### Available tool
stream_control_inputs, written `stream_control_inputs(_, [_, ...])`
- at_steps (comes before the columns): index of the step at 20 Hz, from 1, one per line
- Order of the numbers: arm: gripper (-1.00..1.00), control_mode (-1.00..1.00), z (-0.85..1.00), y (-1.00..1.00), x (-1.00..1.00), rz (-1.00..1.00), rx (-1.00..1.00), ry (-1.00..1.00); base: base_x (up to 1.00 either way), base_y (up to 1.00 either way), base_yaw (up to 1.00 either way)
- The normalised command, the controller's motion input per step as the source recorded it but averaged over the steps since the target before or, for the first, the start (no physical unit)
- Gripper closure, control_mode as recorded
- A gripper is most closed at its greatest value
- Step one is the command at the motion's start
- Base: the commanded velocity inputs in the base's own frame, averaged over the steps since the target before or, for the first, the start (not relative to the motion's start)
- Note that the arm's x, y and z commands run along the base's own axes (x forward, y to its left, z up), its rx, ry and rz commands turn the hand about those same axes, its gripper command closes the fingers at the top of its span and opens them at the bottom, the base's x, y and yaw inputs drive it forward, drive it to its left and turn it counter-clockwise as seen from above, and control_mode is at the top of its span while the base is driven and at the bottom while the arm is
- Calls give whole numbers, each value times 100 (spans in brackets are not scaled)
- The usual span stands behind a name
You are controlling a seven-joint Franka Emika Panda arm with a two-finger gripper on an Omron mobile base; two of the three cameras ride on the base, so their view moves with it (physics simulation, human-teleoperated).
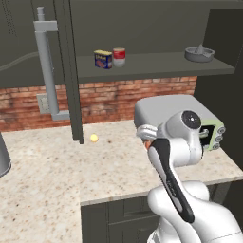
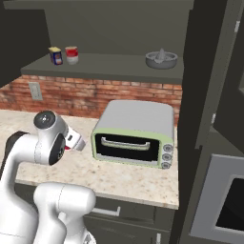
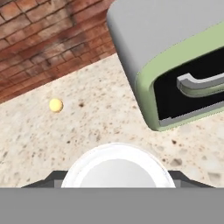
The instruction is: Pick the cans from the counter and place them in their designated side in the cabinet.
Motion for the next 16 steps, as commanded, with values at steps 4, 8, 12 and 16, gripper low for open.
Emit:
stream_control_inputs(4, [100,-100,32,0,-27,3,0,-11,0,0,0])
stream_control_inputs(8, [100,-100,24,0,-34,3,0,-16,0,0,0])
stream_control_inputs(12, [100,-100,25,0,-29,2,0,-12,0,0,0])
stream_control_inputs(16, [100,-100,26,0,-26,3,0,-13,0,0,0])
